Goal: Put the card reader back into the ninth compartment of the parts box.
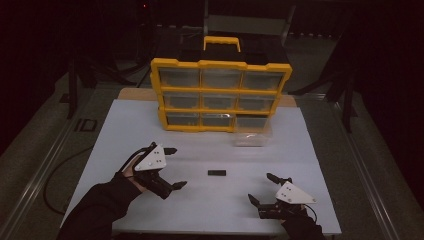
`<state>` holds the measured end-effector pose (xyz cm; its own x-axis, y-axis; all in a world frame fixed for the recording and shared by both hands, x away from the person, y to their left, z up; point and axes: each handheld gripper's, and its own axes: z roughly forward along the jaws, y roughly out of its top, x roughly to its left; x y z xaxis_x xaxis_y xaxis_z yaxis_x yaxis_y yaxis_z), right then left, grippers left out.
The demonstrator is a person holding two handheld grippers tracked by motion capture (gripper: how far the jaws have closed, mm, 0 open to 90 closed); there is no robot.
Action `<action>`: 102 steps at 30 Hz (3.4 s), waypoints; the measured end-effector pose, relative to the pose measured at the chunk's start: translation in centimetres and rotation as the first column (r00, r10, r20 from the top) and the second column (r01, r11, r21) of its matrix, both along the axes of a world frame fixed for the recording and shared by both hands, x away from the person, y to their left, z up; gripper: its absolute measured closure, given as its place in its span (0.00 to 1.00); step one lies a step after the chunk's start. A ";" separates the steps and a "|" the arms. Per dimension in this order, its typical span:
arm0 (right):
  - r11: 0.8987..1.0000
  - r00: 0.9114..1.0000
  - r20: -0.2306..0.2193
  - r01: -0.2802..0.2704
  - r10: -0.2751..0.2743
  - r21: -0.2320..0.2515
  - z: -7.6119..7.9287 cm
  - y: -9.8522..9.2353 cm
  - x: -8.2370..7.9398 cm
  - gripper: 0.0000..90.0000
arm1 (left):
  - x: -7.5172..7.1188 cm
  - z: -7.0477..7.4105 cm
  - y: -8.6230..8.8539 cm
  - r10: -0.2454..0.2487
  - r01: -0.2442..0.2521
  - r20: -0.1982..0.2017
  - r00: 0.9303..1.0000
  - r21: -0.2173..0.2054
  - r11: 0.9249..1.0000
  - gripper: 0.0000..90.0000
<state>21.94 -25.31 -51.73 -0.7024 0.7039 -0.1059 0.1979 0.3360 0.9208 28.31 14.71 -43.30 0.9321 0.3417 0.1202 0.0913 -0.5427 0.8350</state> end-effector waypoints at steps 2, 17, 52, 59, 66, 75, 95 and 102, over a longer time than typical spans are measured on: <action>1.000 1.000 -0.001 -0.001 0.001 -0.002 0.0 0.0 0.0 0.09 | 0.2 -0.1 -0.5 -0.011 0.011 -0.006 1.000 0.004 1.000 0.01; 1.000 1.000 -0.003 -0.003 0.003 0.008 0.0 0.1 0.0 0.09 | 1.5 -0.4 -4.0 -0.062 0.063 -0.025 0.998 0.033 0.997 0.01; 1.000 1.000 0.003 -0.009 0.009 0.004 0.0 0.2 0.0 0.09 | 4.0 -3.8 -8.7 -0.126 0.132 -0.087 0.988 0.067 0.989 0.01; 1.000 1.000 0.001 -0.011 0.011 0.004 0.0 0.2 0.0 0.09 | 4.6 -4.9 -9.5 -0.130 0.137 -0.099 0.987 0.074 0.988 0.02; 1.000 1.000 -0.004 -0.012 0.012 0.004 -0.1 0.2 0.1 0.09 | 5.0 -5.7 -10.0 -0.124 0.134 -0.102 0.987 0.093 0.987 0.06; 1.000 1.000 -0.003 -0.012 0.012 0.004 0.0 0.3 0.0 0.09 | 5.7 -7.0 -10.0 -0.106 0.120 -0.119 0.987 0.123 0.985 0.17; 1.000 1.000 -0.002 -0.019 0.019 -0.001 -0.1 0.3 0.1 0.09 | 6.4 -8.7 -11.0 -0.095 0.125 -0.149 0.984 0.207 0.970 0.55; 1.000 1.000 -0.010 -0.013 0.013 0.005 -0.1 0.3 0.1 0.09 | 6.8 -9.0 -11.3 -0.095 0.128 -0.146 0.985 0.235 0.964 0.62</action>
